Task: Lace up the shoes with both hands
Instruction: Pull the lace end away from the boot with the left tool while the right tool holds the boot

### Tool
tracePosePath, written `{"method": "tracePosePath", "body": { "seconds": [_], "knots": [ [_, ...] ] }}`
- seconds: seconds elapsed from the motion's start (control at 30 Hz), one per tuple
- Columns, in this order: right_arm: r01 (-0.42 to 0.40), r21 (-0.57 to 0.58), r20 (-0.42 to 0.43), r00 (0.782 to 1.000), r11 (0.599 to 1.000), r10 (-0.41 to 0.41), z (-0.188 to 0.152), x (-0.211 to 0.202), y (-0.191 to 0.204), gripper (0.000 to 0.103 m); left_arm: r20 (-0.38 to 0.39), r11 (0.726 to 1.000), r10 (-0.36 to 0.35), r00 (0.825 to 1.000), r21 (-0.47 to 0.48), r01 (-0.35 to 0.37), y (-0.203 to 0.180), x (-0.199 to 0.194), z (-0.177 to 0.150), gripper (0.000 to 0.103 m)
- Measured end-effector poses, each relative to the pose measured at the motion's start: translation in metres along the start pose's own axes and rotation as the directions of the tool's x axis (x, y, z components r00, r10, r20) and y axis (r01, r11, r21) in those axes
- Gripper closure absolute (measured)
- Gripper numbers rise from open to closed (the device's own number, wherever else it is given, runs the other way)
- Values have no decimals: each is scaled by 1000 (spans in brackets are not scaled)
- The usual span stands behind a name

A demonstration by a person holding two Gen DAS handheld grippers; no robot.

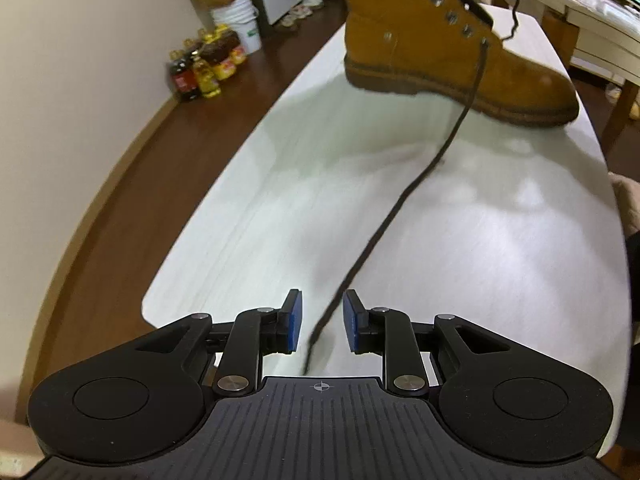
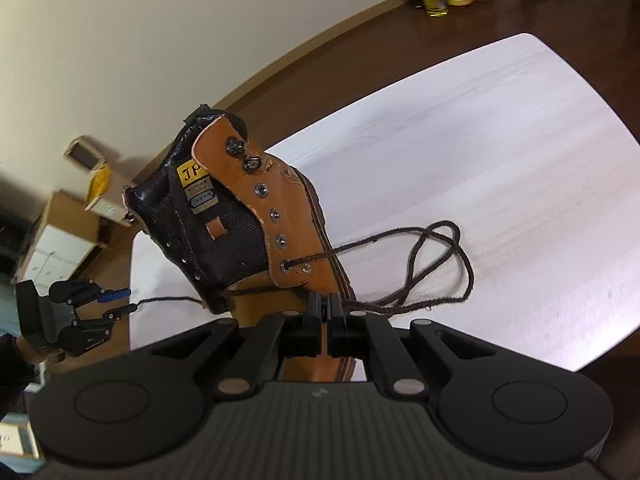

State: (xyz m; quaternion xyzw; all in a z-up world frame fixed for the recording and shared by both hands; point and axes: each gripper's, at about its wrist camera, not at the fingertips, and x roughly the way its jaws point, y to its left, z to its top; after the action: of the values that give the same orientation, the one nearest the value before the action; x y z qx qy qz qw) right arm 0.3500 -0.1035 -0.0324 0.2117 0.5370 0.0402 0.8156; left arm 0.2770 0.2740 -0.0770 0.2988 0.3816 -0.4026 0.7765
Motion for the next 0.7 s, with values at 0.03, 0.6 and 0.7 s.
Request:
{"method": "tracePosePath", "body": {
  "seconds": [0.03,0.6,0.7],
  "knots": [
    [14,7,5,1000,1000,-14,-1,0,4,100,4,1000,-14,1000,0,14,1,1,-1,79],
    [95,84,52,994,992,-100,-18,-10,34,100,-39,977,-128,991,-179,119,-11,2,4,101],
    [75,91,70,994,993,-81,-18,-18,30,100,-5,947,-124,992,-299,117,-31,-23,17,101]
  ]
}}
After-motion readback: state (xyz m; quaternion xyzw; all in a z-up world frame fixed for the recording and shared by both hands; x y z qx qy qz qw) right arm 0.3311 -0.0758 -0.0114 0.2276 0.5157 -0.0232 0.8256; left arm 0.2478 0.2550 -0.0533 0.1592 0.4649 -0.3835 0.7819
